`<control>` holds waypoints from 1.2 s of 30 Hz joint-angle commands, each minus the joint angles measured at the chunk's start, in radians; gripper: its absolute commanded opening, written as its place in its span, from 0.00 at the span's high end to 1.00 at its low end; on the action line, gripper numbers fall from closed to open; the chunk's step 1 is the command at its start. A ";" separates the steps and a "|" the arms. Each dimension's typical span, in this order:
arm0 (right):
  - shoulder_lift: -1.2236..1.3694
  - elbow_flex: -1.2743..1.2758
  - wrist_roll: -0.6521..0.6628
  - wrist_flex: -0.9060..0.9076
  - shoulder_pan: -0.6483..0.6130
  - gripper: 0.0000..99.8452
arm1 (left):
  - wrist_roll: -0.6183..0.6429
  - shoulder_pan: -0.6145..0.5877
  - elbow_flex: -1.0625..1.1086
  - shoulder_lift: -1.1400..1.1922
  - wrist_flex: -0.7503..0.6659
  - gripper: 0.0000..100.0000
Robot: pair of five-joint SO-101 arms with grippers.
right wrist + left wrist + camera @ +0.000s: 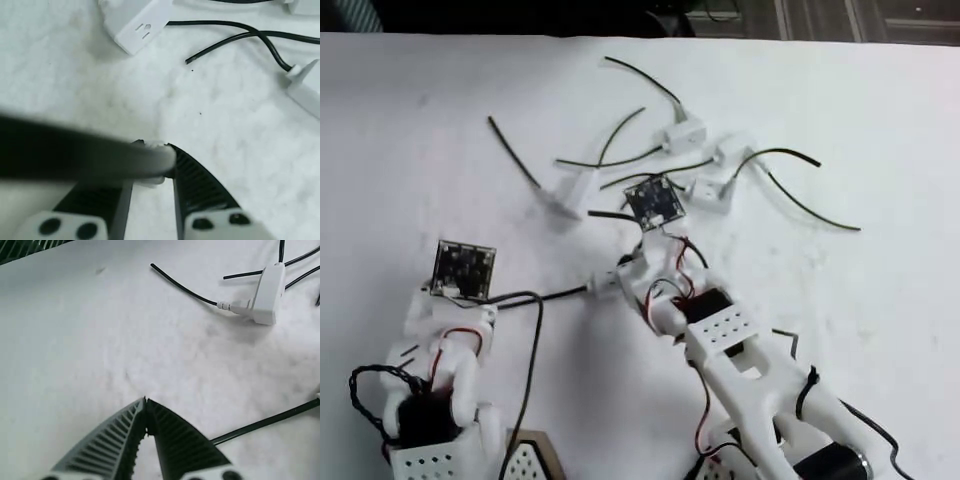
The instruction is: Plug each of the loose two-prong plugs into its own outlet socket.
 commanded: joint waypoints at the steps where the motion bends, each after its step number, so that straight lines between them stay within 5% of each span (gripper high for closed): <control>1: -0.035 -0.003 -0.011 -0.013 -0.001 0.98 | -0.006 -0.010 -0.003 -0.007 -0.015 0.98; 19: 0.104 0.006 -0.003 -0.120 -0.002 0.98 | -0.006 -0.010 -0.003 -0.007 -0.015 0.98; 36: 0.021 0.008 -0.009 0.139 -0.085 0.98 | -0.006 -0.010 -0.003 -0.007 -0.015 0.98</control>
